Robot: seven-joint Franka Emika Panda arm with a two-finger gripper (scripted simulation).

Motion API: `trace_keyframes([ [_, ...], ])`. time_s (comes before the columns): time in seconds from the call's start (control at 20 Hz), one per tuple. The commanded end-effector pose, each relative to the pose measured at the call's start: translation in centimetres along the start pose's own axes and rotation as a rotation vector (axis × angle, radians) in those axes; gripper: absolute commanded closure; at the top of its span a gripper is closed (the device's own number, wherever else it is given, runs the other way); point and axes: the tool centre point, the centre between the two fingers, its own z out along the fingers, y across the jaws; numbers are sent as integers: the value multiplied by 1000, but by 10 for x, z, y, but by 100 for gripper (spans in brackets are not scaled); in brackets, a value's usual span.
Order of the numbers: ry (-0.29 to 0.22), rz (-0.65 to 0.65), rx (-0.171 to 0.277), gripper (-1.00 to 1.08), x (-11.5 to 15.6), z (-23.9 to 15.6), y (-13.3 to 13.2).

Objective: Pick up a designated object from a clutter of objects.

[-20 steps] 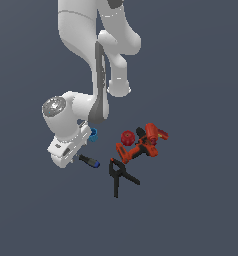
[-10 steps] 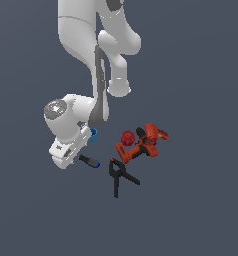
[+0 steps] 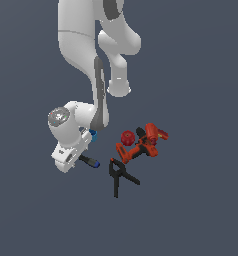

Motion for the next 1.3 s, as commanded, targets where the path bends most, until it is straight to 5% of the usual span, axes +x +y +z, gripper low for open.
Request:
trace_keyframes([
  [0.0, 0, -2, 12, -92, 1, 9, -5],
  [0.05, 0, -2, 12, 108, 1, 9, -5],
  [0.8, -1, -1, -6, 108, -1, -8, 4],
  [1.25, 0, -2, -3, 108, -8, -62, 13],
])
